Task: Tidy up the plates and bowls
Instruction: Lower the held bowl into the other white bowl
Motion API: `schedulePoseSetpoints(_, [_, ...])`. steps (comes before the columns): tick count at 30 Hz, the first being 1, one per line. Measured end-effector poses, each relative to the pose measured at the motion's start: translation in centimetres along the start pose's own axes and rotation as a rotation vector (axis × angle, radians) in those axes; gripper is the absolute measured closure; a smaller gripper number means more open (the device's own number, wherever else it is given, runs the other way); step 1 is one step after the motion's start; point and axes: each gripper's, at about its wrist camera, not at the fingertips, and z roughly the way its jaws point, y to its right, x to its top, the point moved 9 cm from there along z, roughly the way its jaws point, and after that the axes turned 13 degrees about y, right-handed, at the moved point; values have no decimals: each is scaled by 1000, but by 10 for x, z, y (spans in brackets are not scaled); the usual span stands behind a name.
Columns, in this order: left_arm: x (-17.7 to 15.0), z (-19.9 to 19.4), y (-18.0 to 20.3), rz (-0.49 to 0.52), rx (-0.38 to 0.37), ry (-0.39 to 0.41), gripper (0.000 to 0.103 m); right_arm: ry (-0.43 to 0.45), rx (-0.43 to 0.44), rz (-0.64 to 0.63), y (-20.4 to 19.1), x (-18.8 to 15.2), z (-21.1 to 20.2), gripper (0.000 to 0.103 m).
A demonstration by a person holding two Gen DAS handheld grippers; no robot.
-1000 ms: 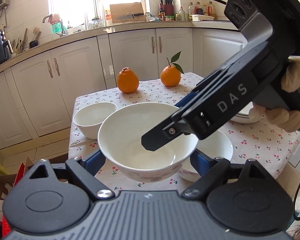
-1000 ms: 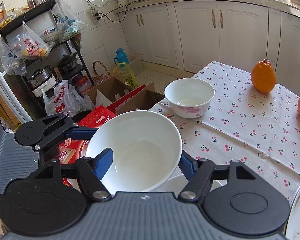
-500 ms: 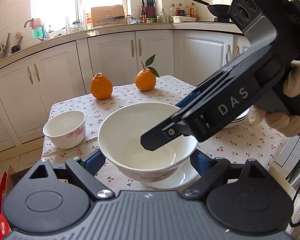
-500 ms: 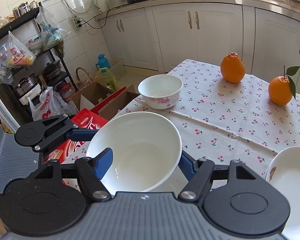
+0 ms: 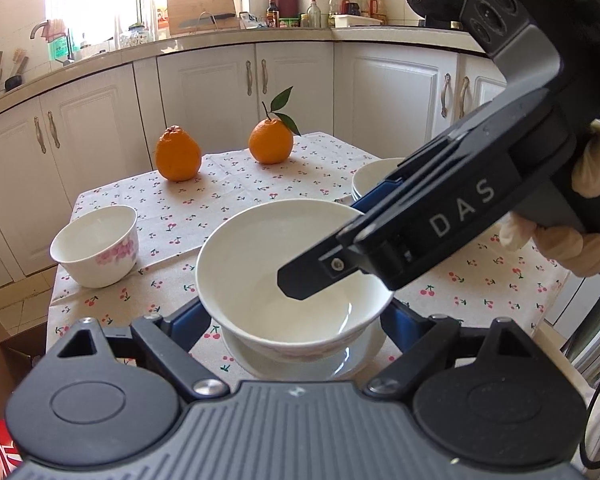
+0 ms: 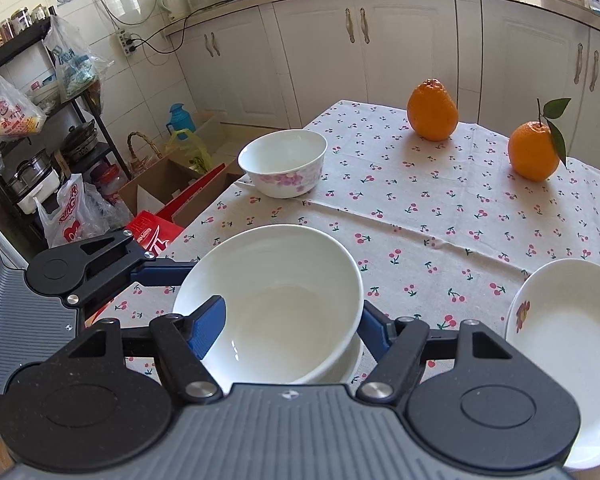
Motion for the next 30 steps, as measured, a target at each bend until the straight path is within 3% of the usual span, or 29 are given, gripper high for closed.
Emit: schedulePoseSetpoints(30, [-14, 7, 1, -38, -23, -52, 11, -42, -11, 2, 7, -17, 12, 26])
